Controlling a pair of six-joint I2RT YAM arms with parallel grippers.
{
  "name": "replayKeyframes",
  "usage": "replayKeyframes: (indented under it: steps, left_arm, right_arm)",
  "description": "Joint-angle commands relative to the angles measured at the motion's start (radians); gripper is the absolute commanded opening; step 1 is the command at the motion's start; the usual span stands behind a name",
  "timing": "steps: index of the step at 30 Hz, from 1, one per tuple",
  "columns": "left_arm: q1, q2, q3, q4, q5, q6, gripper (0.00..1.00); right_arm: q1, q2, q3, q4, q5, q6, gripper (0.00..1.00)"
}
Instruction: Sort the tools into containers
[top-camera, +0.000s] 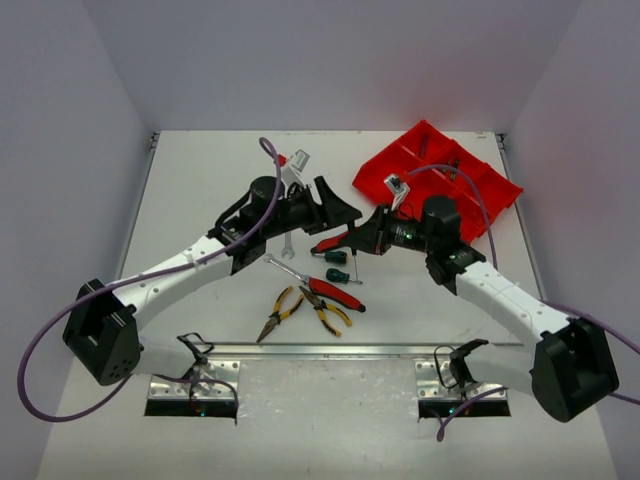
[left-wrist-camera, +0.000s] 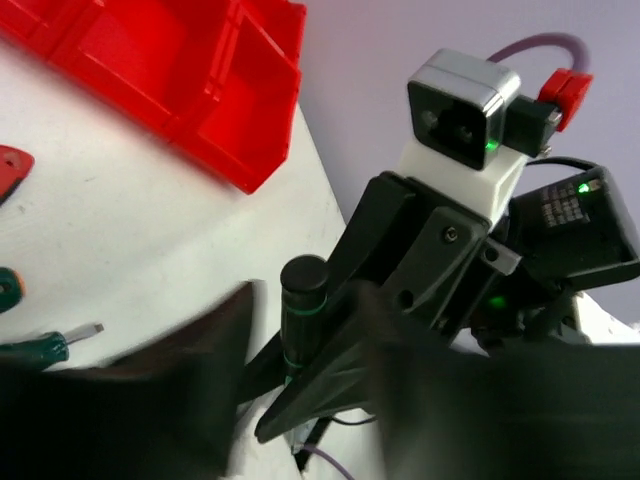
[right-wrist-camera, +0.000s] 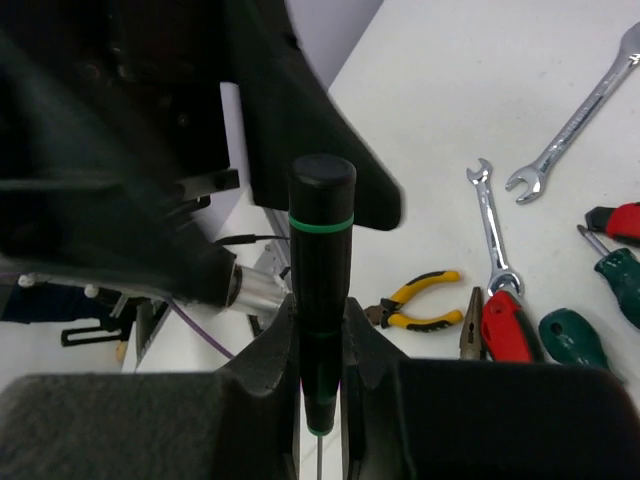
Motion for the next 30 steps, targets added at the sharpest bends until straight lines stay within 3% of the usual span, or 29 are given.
replayKeyframes:
  steps: [1,3,6,9,11,15,22,26,30]
  left_arm:
    - [-0.014,0.000,0.136,-0.133,-0.133,0.100,1.00]
    - [-0.013,-0.013,0.208,-0.281,-0.280,0.140,1.00]
    - [-0.010,-0.063,0.329,-0.577,-0.708,0.169,1.00]
    - [-0.010,-0.173,0.328,-0.705,-0.901,0.201,1.00]
    - [-0.009,-0.235,0.282,-0.707,-0.898,0.266,1.00]
    - [-0.010,-0.359,0.151,-0.695,-0.736,0.388,1.00]
    - [-0.010,-0.572,-0.065,-0.759,-0.735,0.477,1.00]
    - [-0.013,-0.665,-0.188,-0.782,-0.843,0.421,1.00]
    - [-0.011,-0.734,-0.200,-0.740,-0.840,0.438,1.00]
  right_arm:
    - [0.003,0.000,0.086,-0.084,0.149,-0.074,0.00]
    - [-0.010,0.004,0.119,-0.189,0.271,-0.113,0.00]
    - [-0.087,0.052,0.230,-0.430,0.554,-0.206,0.00]
    - [-0.268,0.147,0.352,-0.573,0.680,-0.250,0.00]
    - [-0.343,0.212,0.454,-0.612,0.735,-0.274,0.00]
    - [-0.485,0.444,0.690,-0.686,0.844,-0.357,0.00]
    - [-0.552,0.815,1.159,-0.872,0.940,-0.506,0.00]
    - [-0.556,0.870,1.235,-0.908,0.945,-0.526,0.00]
    - [-0.561,0.865,1.239,-0.908,0.933,-0.528,0.00]
